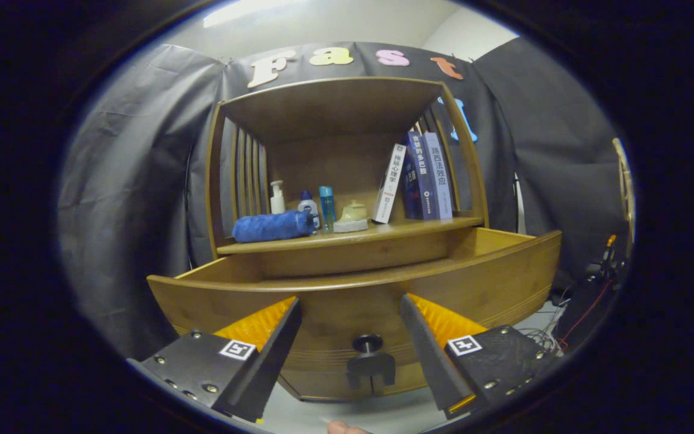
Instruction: Pull open the drawer, take out the items inside it, and place them on the countertop above the cabinet.
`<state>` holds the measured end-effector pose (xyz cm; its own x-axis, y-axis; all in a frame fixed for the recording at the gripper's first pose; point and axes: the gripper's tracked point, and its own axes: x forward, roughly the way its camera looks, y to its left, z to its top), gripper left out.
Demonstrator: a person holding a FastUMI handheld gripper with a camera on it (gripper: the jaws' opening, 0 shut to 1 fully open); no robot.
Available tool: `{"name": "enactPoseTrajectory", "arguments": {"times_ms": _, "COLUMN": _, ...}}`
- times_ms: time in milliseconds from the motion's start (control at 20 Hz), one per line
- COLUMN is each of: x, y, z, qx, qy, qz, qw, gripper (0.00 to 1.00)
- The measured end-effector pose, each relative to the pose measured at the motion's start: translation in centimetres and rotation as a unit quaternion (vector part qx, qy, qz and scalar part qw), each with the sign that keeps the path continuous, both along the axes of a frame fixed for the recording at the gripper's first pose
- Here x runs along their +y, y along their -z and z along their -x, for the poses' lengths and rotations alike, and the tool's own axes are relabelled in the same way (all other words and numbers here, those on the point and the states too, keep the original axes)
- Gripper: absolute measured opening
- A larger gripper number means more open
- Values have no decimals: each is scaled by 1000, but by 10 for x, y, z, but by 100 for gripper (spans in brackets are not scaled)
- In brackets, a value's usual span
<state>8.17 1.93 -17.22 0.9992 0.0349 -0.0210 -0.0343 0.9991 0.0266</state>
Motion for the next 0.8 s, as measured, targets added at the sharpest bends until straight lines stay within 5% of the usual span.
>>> {"name": "enactPoseTrajectory", "arguments": {"times_ms": 800, "x": 0, "y": -5, "z": -32, "qx": -15, "qy": -7, "qz": -22, "qw": 1000, "gripper": 99}}
